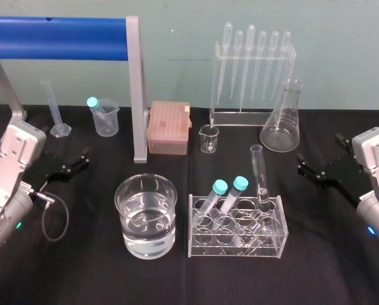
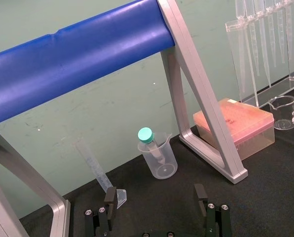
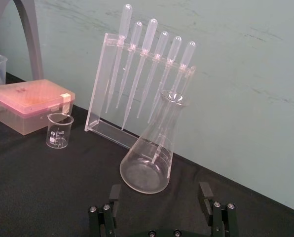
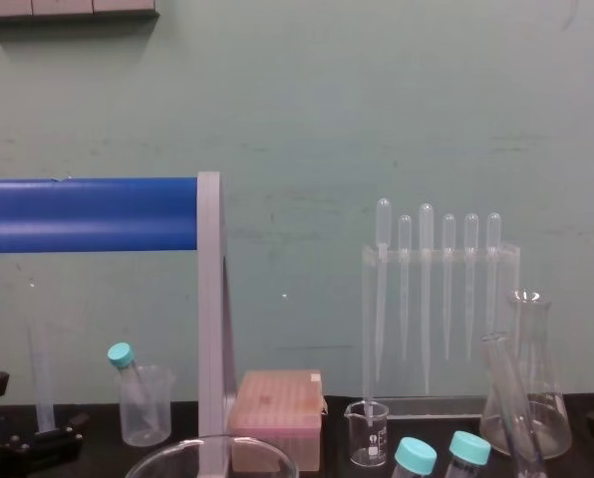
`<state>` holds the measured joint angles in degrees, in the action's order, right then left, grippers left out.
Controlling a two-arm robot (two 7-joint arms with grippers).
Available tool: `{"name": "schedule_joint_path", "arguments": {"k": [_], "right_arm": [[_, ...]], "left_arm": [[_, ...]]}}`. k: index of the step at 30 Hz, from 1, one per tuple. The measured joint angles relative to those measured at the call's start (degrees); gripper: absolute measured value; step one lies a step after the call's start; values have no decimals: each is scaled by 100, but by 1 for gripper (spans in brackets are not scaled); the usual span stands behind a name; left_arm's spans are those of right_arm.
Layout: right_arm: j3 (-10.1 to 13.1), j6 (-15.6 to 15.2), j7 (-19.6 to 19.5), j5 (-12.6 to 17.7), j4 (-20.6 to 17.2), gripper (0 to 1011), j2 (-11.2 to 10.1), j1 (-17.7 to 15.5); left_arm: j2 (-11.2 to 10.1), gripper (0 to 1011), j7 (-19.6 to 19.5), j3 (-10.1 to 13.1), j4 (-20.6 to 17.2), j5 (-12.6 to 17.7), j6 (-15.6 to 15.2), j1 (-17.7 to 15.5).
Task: Hold the test tube with one hand and immerse one end into the beaker, then return it to the test tube rack.
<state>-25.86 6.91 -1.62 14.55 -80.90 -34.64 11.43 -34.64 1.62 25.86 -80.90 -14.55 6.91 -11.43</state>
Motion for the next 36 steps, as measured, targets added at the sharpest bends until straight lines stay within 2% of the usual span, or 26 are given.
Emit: {"name": "schedule_joint_path", "arguments": {"k": [36], "right_arm": [[0, 0, 0, 0, 0, 1000, 0, 0]], "left_arm": [[0, 1000, 0, 0, 0, 0, 0, 0]]}}
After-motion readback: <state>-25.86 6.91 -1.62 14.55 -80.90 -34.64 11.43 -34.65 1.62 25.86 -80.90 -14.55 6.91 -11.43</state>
